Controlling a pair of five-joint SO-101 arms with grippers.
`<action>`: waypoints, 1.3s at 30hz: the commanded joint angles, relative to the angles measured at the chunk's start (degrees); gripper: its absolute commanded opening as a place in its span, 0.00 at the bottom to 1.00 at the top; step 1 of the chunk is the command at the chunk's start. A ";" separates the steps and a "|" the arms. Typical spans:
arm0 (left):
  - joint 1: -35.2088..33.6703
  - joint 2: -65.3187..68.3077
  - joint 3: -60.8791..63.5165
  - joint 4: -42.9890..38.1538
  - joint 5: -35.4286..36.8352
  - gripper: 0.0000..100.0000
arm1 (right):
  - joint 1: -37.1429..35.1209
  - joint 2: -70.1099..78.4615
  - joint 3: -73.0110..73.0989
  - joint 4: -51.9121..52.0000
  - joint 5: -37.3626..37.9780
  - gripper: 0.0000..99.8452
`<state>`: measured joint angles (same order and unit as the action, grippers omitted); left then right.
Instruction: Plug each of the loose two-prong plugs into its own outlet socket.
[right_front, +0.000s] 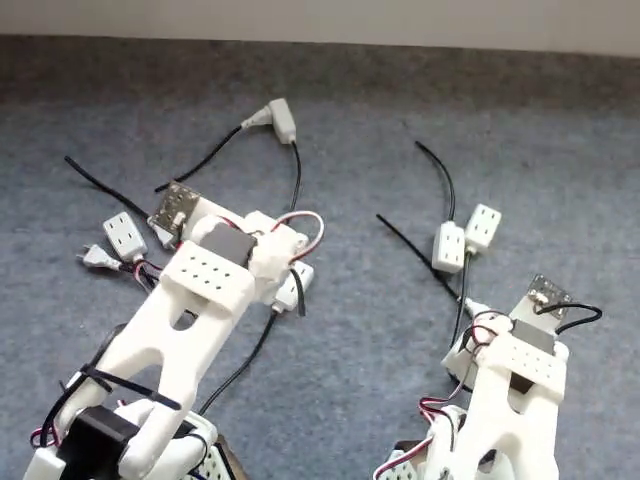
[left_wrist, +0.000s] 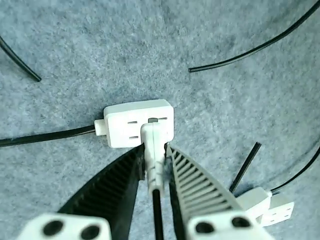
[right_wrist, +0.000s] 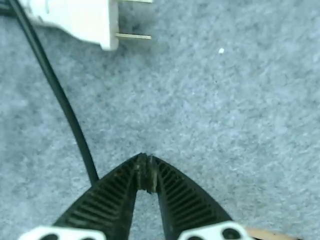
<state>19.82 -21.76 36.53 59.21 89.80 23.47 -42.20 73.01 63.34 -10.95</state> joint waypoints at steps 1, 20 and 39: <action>6.29 -1.63 0.13 -1.23 0.53 0.01 | -0.84 0.13 -0.22 -1.01 -0.70 0.01; 2.24 -1.89 6.64 -12.40 0.53 0.01 | -0.84 0.13 -0.22 -1.10 -0.70 0.01; 1.98 -1.54 7.08 -12.57 0.26 0.01 | -0.84 0.13 -0.13 -1.10 -0.70 0.01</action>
<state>22.73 -21.76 43.82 47.60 89.98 23.03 -42.20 73.01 63.08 -10.95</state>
